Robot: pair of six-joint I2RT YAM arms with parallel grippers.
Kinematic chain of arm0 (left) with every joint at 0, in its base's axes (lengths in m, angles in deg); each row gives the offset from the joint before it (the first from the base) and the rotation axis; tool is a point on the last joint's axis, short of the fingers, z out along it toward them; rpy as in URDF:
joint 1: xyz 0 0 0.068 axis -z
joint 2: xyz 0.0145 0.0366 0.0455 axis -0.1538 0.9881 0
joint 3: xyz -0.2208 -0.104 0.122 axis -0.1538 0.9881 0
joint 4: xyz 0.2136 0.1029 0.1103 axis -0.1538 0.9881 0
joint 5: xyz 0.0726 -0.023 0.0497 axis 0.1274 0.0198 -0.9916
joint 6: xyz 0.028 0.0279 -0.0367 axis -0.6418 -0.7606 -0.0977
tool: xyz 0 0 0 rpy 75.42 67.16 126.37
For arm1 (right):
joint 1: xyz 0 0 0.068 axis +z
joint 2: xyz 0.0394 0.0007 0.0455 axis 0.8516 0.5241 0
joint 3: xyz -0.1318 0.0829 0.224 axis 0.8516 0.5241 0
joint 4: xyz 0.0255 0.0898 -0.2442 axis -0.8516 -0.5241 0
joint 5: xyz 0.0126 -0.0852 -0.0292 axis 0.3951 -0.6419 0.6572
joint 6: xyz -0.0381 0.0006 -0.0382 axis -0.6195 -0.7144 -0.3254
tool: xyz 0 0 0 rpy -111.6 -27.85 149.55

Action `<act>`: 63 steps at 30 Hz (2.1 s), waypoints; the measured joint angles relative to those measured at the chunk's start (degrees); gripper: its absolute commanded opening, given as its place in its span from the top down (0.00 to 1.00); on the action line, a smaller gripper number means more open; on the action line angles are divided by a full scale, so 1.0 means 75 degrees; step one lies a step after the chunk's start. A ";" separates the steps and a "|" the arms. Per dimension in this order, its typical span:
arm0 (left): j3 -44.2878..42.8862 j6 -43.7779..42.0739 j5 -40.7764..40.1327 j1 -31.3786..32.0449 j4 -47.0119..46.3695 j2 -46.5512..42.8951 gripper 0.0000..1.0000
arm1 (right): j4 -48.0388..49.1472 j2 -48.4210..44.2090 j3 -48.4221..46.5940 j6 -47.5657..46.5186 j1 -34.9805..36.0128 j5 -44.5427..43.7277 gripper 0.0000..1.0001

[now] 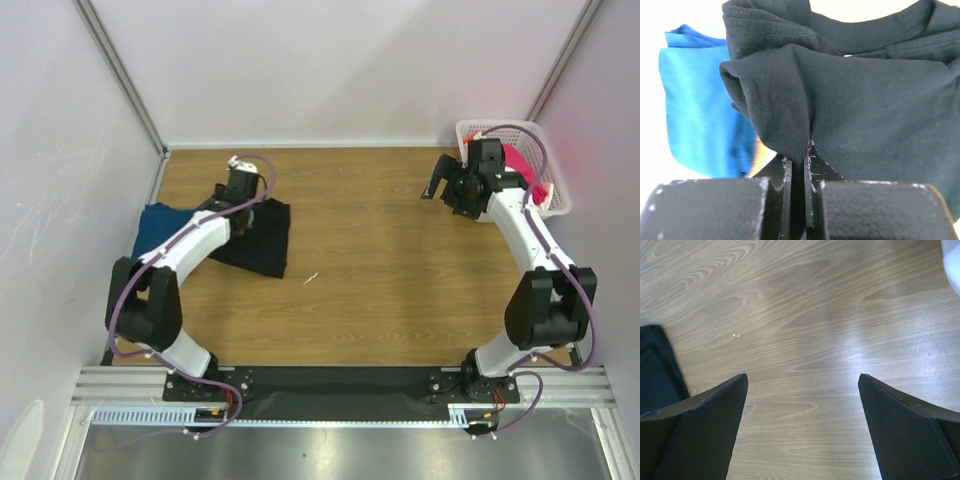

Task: Fold and stack the t-shirts
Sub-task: Neatly place the folded tshirt to the corner

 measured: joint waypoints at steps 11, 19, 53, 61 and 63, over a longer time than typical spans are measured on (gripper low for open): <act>0.0297 -0.1682 0.0548 -0.2090 -0.0533 -0.0927 1.00 | 0.0125 0.0501 -0.0286 -0.0003 -0.0020 -0.0044 0.00; 0.0361 -0.2538 0.1416 -0.3112 -0.0525 -0.1032 1.00 | 0.0274 0.1037 -0.0417 0.0003 -0.0050 -0.0105 0.00; 0.0656 -0.3544 0.1559 -0.4940 -0.1944 -0.0650 1.00 | 0.0262 0.2655 -0.1792 0.0175 -0.0064 0.0038 0.00; 0.0772 -0.3200 0.1562 -0.5458 -0.2419 -0.0085 0.99 | 0.0157 0.2809 -0.2055 0.0204 -0.0064 0.0047 0.00; 0.0772 -0.3075 0.1559 -0.5560 -0.2538 0.0035 0.96 | 0.0108 0.2827 -0.2154 0.0207 -0.0064 0.0061 0.00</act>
